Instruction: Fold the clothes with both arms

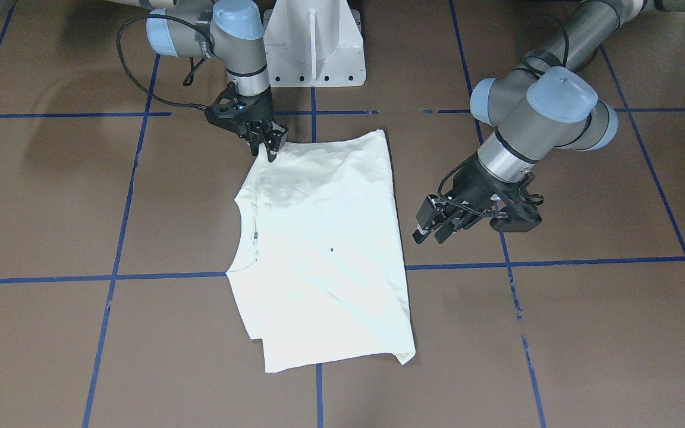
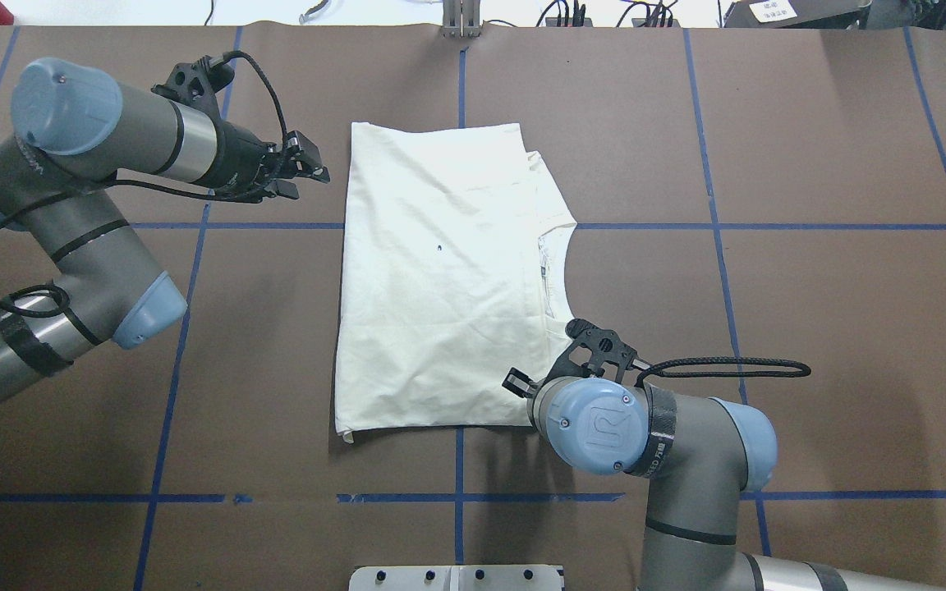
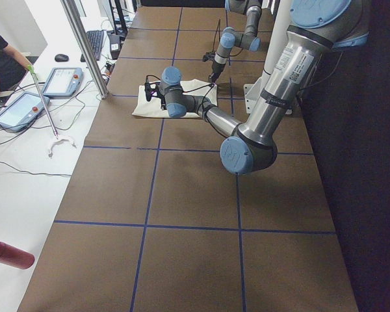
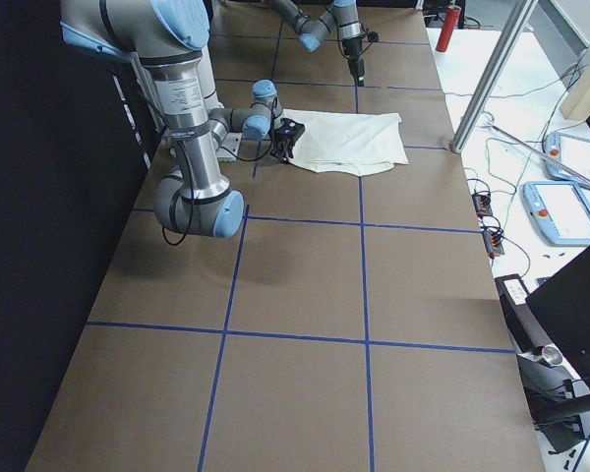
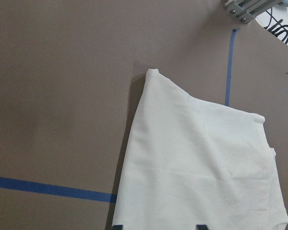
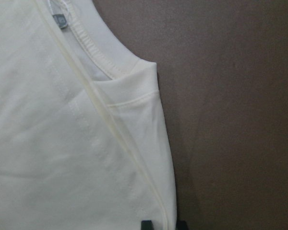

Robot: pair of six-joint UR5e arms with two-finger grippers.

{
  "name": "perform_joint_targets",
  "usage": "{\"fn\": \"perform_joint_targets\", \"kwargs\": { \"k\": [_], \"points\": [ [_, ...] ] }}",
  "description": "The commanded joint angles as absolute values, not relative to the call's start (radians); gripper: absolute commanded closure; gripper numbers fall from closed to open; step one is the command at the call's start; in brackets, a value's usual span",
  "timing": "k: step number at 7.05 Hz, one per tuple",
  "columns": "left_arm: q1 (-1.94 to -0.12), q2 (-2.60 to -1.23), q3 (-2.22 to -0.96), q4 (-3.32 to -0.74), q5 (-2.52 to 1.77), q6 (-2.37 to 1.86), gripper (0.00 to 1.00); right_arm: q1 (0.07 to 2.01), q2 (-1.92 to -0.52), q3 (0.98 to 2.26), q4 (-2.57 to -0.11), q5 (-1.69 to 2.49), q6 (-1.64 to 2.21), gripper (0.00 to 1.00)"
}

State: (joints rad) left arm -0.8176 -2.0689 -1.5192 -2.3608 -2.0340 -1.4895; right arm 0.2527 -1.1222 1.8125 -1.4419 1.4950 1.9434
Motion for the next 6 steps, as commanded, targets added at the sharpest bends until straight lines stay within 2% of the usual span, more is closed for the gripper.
{"fn": "perform_joint_targets", "kwargs": {
  "k": [1,3,4,5,6],
  "points": [
    [-0.818,-2.068,-1.52,-2.361,-2.034,-1.489,0.41,0.253,-1.124,1.818,-1.442,1.494,1.937,1.0],
    [-0.816,-2.059,-1.528,-2.361,-2.033,-1.5,0.41,0.259,-1.126,1.885,-1.445,1.503,1.937,1.0],
    [-0.767,-2.034,-1.569,-2.361,-1.992,-1.635,0.41,0.259,-1.134,1.91,-1.45,1.503,1.937,1.0],
    [-0.688,-1.97,-1.657,-2.352,-1.918,-1.719,0.41,0.259,-1.141,1.914,-1.45,1.505,1.937,1.0],
    [-0.598,-1.942,-1.771,-2.232,-1.845,-1.783,0.41,0.259,-1.141,1.914,-1.448,1.505,1.939,1.0]
  ]
}}
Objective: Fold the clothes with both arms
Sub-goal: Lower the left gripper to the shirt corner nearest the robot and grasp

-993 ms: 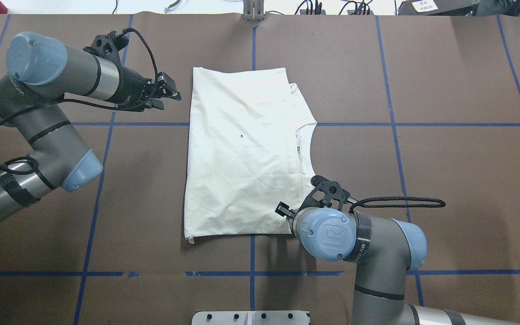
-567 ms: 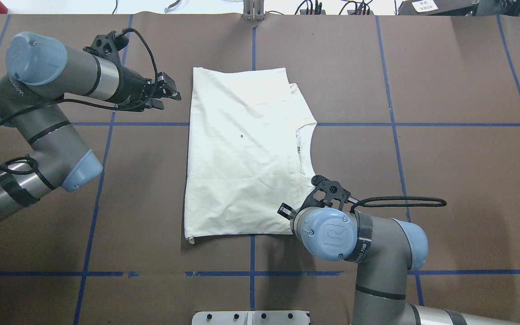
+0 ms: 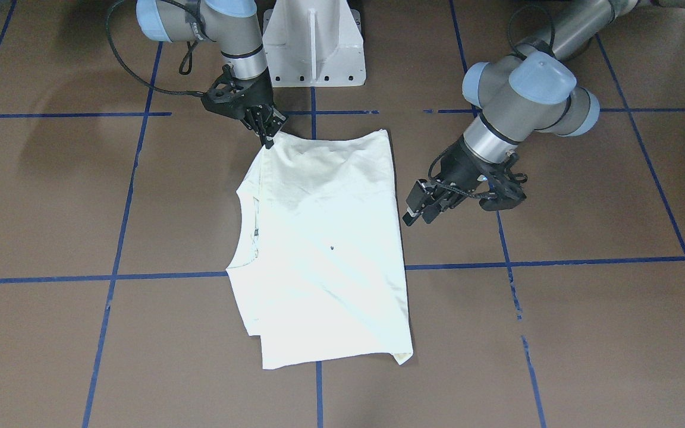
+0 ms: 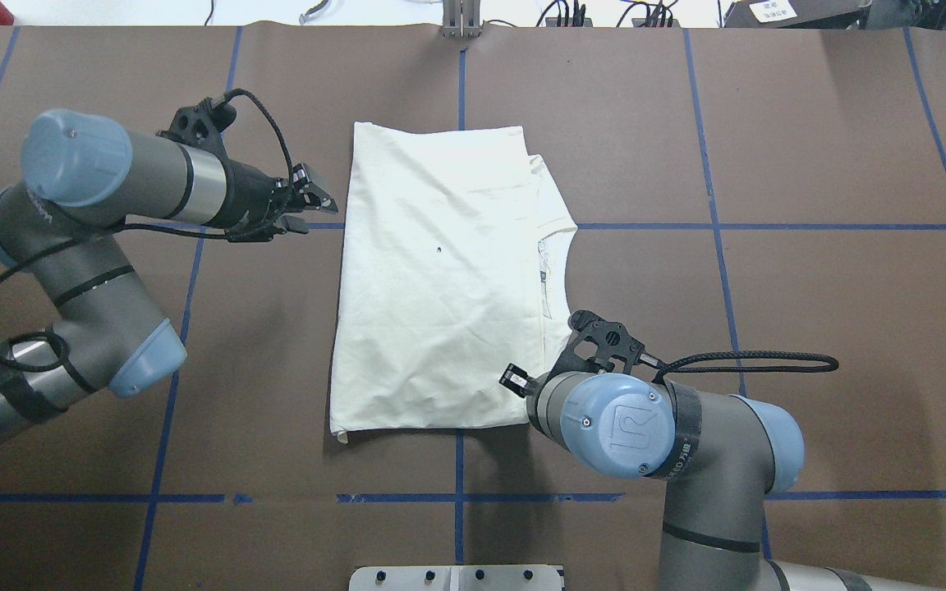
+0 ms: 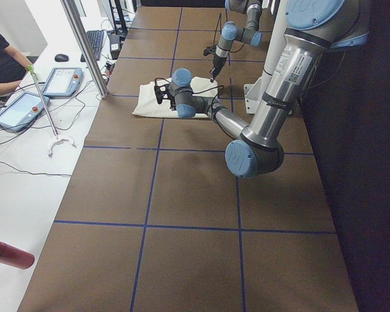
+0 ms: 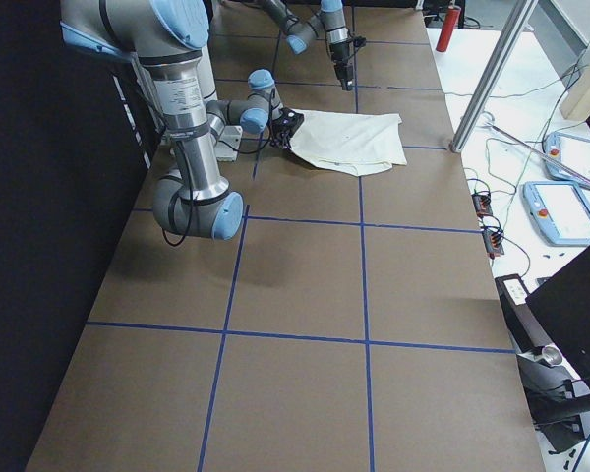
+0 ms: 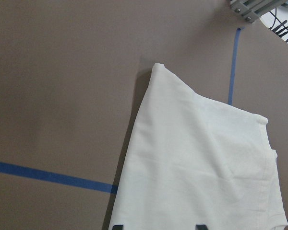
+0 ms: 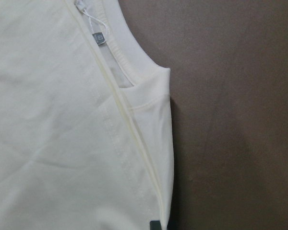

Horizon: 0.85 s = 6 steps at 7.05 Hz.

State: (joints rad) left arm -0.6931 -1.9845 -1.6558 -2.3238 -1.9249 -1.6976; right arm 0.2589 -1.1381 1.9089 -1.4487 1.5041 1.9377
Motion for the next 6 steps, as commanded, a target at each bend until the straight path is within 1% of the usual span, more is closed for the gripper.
{"fn": "perform_joint_targets", "kwargs": {
  "k": [1,2,3,6],
  "points": [
    [-0.5,-1.912,-1.893,-2.072,-1.765,-1.796,0.41,0.258,-1.141,1.916,-1.447,1.503,1.942,1.0],
    [-0.427,-1.882,-1.943,-1.987,-1.722,-1.836,0.41,0.258,-1.147,1.917,-1.447,1.503,1.942,1.0],
    [-0.358,-1.859,-1.941,-1.982,-1.653,-1.874,0.41,0.258,-1.149,1.921,-1.447,1.505,1.942,1.0],
    [-0.325,-1.848,-1.921,-1.982,-1.621,-1.881,0.41,0.258,-1.149,1.921,-1.447,1.503,1.942,1.0]
  ]
}}
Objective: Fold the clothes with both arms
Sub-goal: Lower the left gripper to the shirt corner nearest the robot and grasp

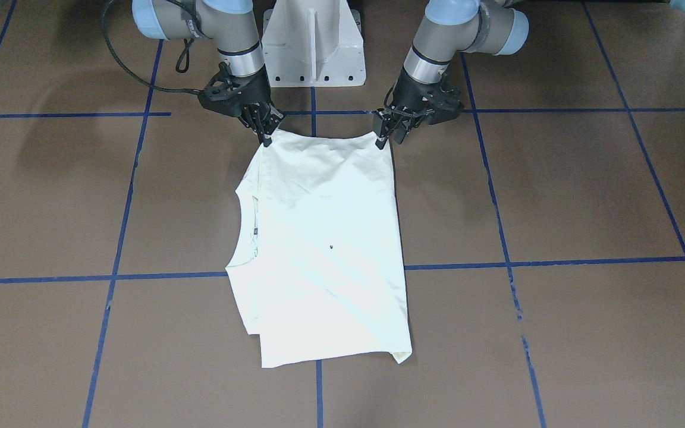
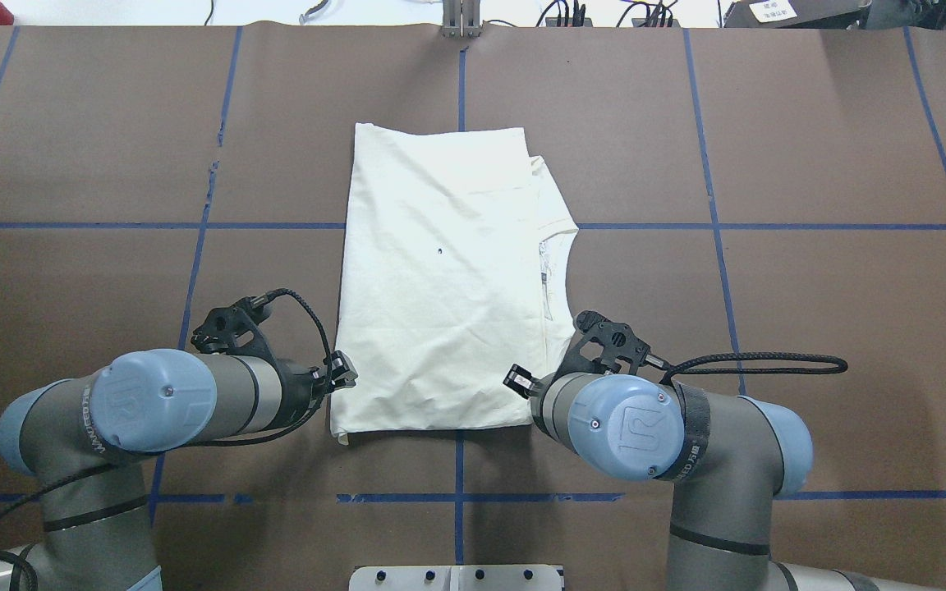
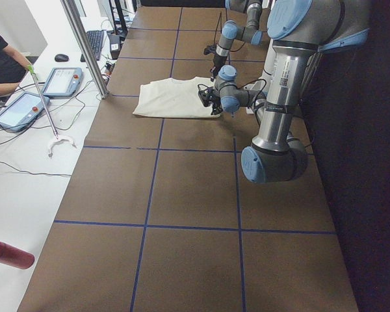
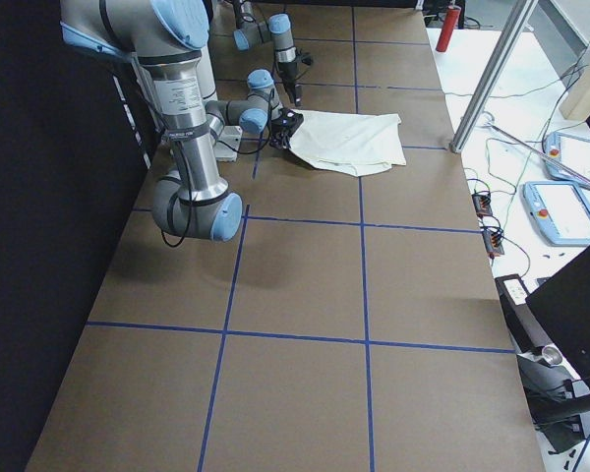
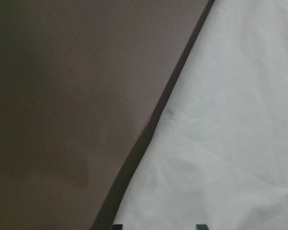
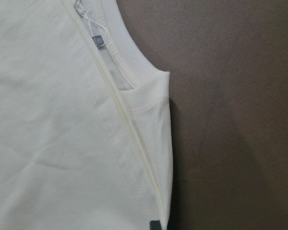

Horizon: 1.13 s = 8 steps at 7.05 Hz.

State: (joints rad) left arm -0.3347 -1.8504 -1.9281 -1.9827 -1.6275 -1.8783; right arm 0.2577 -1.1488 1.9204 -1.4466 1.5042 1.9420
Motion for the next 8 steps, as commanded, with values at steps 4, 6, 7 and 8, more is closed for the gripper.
{"fn": "perform_joint_targets", "kwargs": {
  "k": [4,6,7,8],
  "points": [
    [-0.273,-1.861,-1.89,-1.982,-1.62,-1.888,0.47,0.256,-1.149,1.919,-1.447,1.503,1.942,1.0],
    [-0.273,-1.864,-1.885,-1.98,-1.62,-1.89,1.0,0.256,-1.149,1.919,-1.447,1.505,1.942,1.0],
    [-0.273,-1.867,-1.885,-1.98,-1.62,-1.888,1.0,0.256,-1.15,1.919,-1.447,1.505,1.942,1.0],
    [-0.281,-1.864,-1.91,-1.98,-1.621,-1.885,1.0,0.258,-1.164,1.921,-1.442,1.508,1.941,1.0]
  ]
}}
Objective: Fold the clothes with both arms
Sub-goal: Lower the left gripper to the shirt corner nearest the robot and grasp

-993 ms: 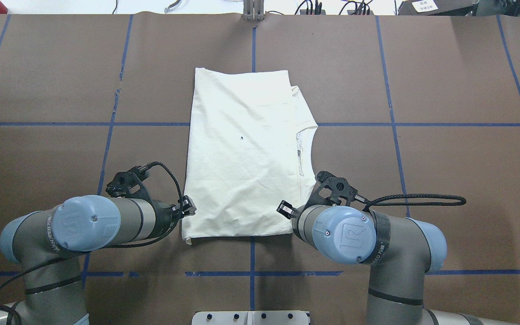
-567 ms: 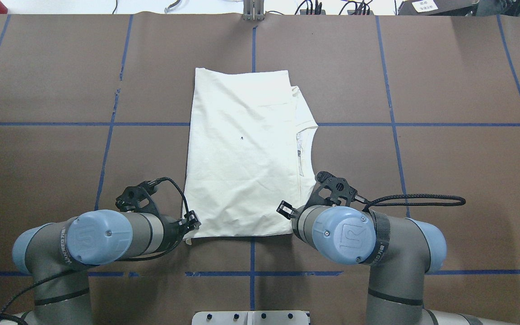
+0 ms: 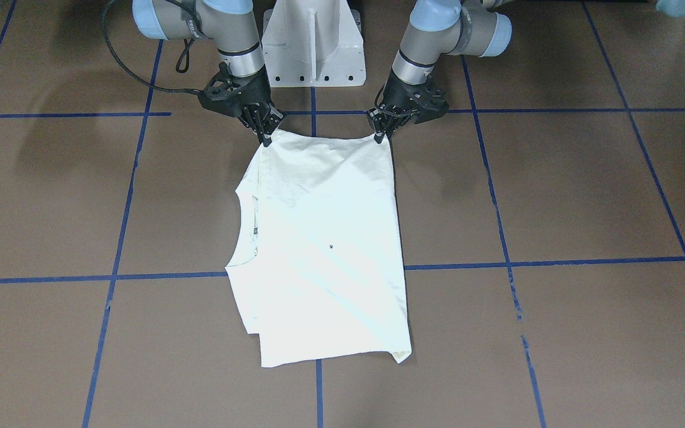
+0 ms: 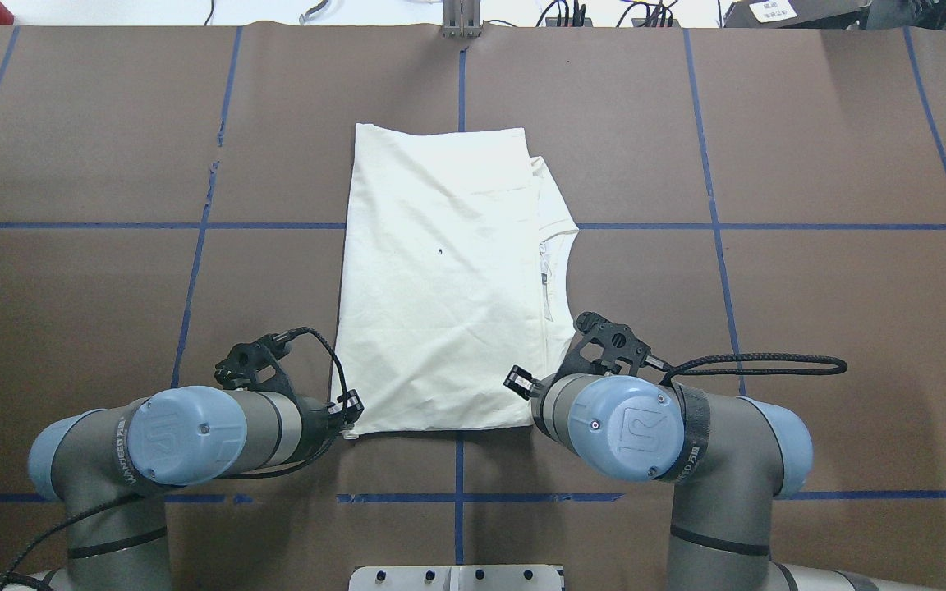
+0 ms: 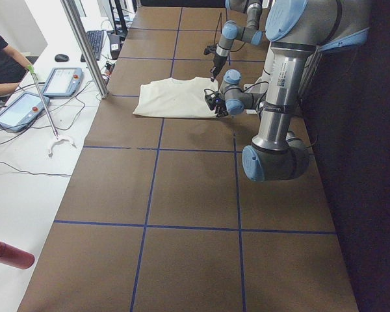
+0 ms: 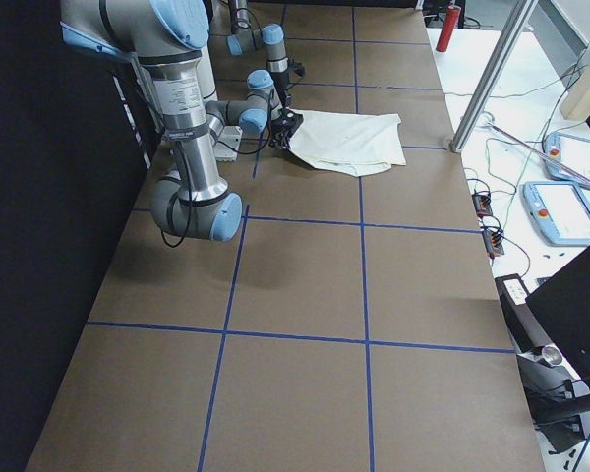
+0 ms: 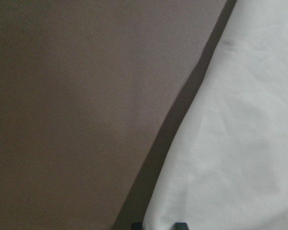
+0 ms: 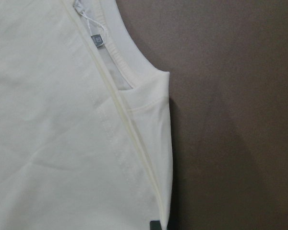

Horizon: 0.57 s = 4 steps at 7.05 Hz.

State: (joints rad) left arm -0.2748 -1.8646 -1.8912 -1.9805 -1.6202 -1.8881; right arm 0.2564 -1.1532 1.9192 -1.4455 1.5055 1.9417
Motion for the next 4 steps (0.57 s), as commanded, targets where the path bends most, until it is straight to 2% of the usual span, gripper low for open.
{"fn": "perform_joint_targets", "kwargs": {
  "k": [1,2,4],
  "points": [
    [-0.287,-1.843,-1.948,-1.979,-1.623,-1.879,1.0,0.258,-1.164,1.921,-1.442,1.508,1.94,1.0],
    [-0.285,-1.801,-1.991,-1.979,-1.624,-1.876,1.0,0.256,-1.175,1.93,-1.44,1.509,1.942,1.0],
    [-0.273,-1.805,-2.038,-1.979,-1.626,-1.894,1.0,0.242,-1.187,1.997,-1.442,1.526,1.947,1.0]
  ]
}}
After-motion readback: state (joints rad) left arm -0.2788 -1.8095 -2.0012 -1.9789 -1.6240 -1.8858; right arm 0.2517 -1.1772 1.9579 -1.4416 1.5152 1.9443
